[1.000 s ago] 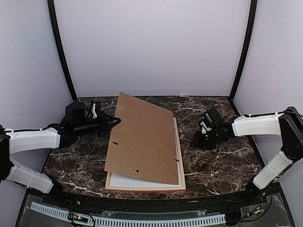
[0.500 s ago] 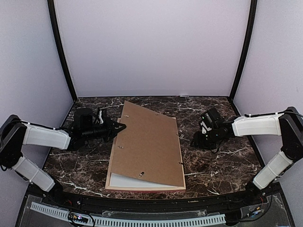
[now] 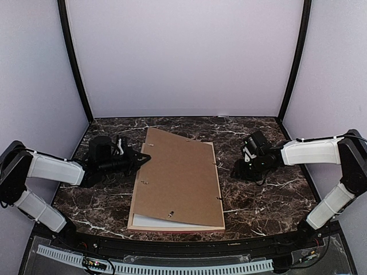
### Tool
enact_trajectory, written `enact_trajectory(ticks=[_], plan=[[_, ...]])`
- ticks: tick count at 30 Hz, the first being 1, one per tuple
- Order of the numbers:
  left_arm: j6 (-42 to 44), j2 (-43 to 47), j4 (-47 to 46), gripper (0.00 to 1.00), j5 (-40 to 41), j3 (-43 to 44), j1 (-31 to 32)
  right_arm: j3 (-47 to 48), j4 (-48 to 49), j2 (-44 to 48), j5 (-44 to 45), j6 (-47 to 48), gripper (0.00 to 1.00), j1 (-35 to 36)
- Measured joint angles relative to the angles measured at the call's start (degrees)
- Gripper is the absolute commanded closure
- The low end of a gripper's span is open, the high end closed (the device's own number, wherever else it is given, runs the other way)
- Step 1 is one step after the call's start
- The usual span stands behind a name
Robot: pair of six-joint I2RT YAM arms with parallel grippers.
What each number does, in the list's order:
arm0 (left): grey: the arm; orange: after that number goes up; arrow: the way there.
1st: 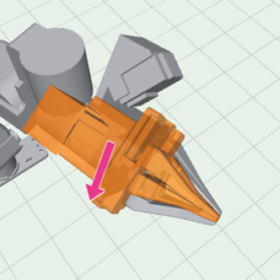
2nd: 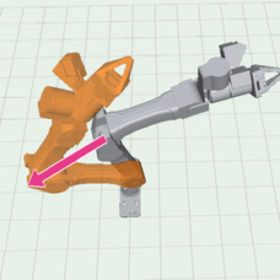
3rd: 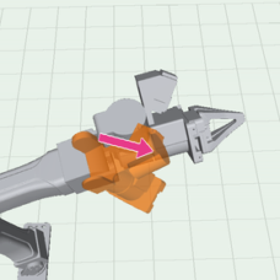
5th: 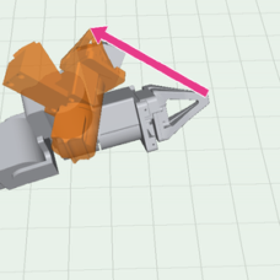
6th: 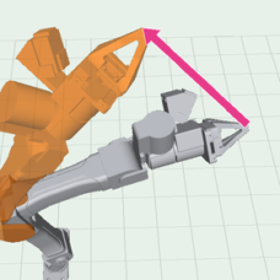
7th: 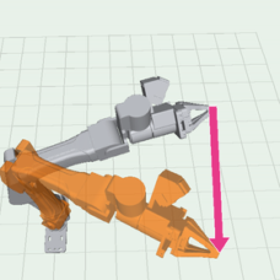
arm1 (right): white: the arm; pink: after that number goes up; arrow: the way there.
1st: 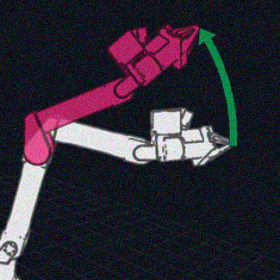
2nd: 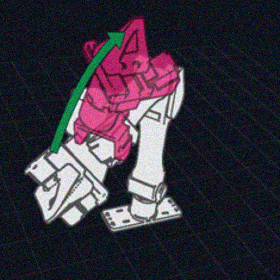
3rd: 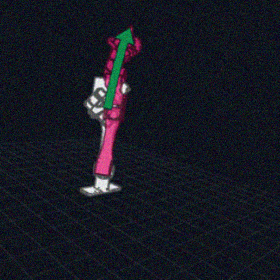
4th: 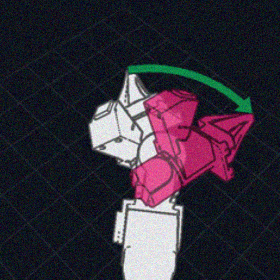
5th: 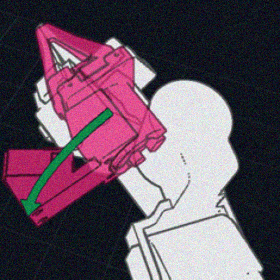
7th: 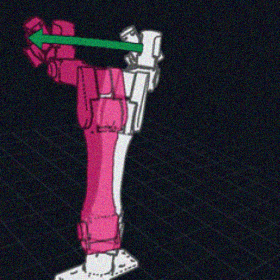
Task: Put the photo into the frame
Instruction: Place the backboard on the frame body.
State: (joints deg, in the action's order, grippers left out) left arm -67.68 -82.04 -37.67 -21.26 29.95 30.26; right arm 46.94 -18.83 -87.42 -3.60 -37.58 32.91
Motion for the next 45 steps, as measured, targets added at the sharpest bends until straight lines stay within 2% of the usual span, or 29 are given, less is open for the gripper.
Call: enact_trajectory(ticks=[27, 32, 45], plan=[[1.88, -2.29, -1.25, 0.97, 1.44, -1.62, 0.02, -0.46, 1.27, -0.57, -0.74, 0.02, 0.47, -0.02], [2.08, -3.19, -1.55, 1.00, 1.16, -1.57, -0.17, -0.48, 1.33, -0.57, -0.87, 0.04, 0.48, -0.02], [4.61, -3.19, 1.42, 1.00, -0.22, 0.52, -1.42, -0.48, 2.16, -1.11, -1.14, 0.26, 0.47, -0.02]])
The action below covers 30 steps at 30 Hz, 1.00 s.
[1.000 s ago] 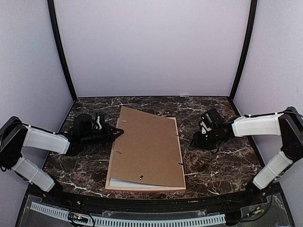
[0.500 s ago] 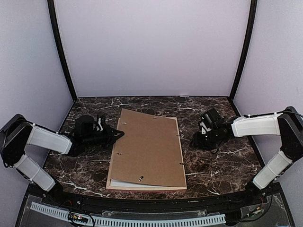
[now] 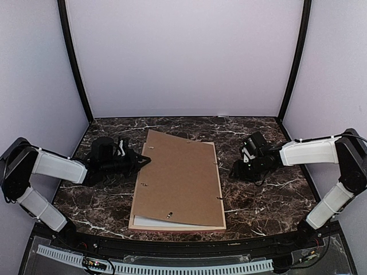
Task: Put the photo into the frame
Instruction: Place the backboard on the frame body.
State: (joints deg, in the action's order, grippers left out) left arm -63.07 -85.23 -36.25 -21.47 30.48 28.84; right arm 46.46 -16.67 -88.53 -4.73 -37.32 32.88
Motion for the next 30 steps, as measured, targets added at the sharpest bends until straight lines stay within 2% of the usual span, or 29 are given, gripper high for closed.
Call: enact_trajectory(ticks=[30], plan=[[0.92, 0.83, 2.51, 1.00, -0.24, 0.44, -0.35, -0.02, 0.46, -1.25, -0.66, 0.17, 0.47, 0.00]])
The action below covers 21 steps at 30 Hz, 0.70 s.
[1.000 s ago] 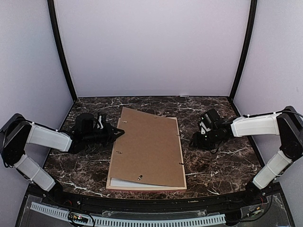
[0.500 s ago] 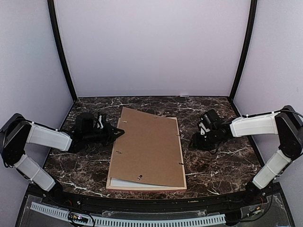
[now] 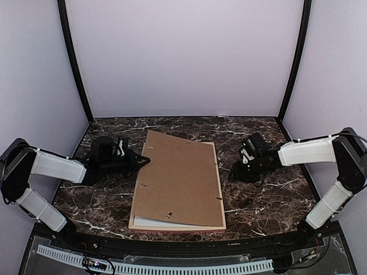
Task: Put the photo into the frame
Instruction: Place the backboard on the frame body.
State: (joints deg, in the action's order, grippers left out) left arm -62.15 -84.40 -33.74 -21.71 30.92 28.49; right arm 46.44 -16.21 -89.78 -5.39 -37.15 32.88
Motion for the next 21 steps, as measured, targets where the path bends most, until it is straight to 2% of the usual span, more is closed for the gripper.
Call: enact_trajectory(ticks=[21], plan=[[-0.50, -0.31, -0.42, 1.00, 0.42, -0.33, 0.00, -0.37, 0.37, -0.35, -0.20, 0.02, 0.47, 0.00]])
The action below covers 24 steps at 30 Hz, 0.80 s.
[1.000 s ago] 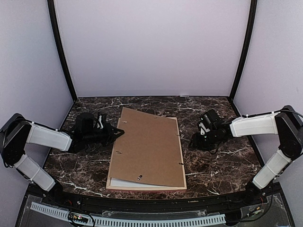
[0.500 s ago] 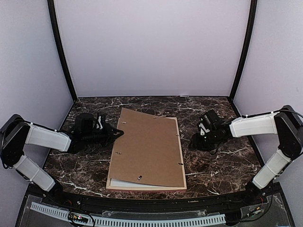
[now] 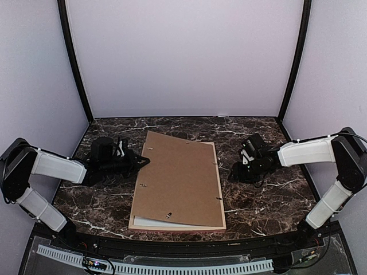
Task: Put the photo into the frame
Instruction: Place the backboard on the frame body.
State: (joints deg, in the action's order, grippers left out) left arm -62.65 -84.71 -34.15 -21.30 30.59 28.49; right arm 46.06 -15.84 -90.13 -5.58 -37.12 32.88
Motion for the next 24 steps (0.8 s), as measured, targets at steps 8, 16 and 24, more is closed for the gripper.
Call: enact_trajectory(ticks=[8, 16, 24], plan=[[-0.46, -0.07, -0.52, 1.00, 0.37, -0.33, 0.00, -0.02, 0.02, -0.20, 0.00, 0.00, 0.47, 0.00], [-0.61, -0.04, -0.52, 1.00, 0.59, -0.44, 0.02, -0.02, 0.02, -0.20, -0.02, 0.02, 0.47, 0.00], [-0.39, -0.04, 0.17, 1.00, 0.42, -0.09, -0.22, -0.02, 0.02, -0.22, 0.00, 0.04, 0.47, 0.00]])
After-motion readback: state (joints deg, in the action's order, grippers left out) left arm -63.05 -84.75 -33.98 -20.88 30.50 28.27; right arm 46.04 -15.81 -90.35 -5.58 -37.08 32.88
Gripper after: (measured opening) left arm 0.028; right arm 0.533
